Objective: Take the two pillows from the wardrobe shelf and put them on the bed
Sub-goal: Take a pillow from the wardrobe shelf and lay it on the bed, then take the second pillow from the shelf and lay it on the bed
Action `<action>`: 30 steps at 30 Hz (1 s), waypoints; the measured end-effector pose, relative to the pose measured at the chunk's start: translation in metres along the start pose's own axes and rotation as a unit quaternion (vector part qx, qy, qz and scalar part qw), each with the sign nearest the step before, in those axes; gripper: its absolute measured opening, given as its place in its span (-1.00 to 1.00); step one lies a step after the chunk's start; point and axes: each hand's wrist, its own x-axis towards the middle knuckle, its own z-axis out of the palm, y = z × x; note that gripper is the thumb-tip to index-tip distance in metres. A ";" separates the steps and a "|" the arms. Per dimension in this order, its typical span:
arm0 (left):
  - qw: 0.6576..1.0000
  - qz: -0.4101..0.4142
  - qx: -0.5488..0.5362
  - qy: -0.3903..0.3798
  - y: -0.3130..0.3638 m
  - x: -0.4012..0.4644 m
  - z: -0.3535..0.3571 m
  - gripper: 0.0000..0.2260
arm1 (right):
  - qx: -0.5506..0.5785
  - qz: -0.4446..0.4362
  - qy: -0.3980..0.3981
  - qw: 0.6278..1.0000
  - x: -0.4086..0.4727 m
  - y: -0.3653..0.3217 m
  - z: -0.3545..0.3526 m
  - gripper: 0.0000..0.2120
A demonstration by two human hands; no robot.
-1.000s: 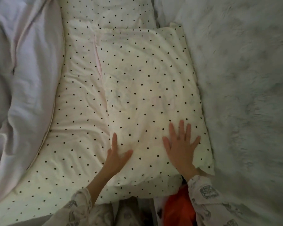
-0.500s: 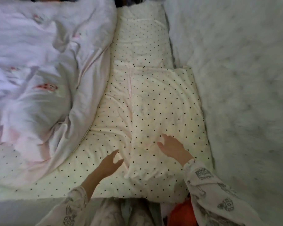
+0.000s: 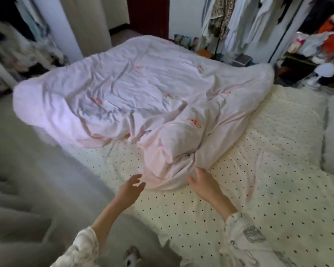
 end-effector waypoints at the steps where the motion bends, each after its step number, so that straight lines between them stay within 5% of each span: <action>1: 1.000 -0.004 -0.019 0.011 -0.011 -0.001 -0.024 -0.64 | 0.007 -0.021 0.005 1.000 0.007 -0.029 0.010 -0.57; 16: 0.948 -0.056 -0.105 0.295 -0.146 -0.011 -0.338 -0.70 | 0.109 -0.236 -0.110 0.960 0.094 -0.376 0.142 -0.61; 30: 0.915 -0.076 -0.145 0.369 -0.181 0.128 -0.583 -0.76 | 0.151 -0.284 -0.131 0.938 0.316 -0.653 0.166 -0.67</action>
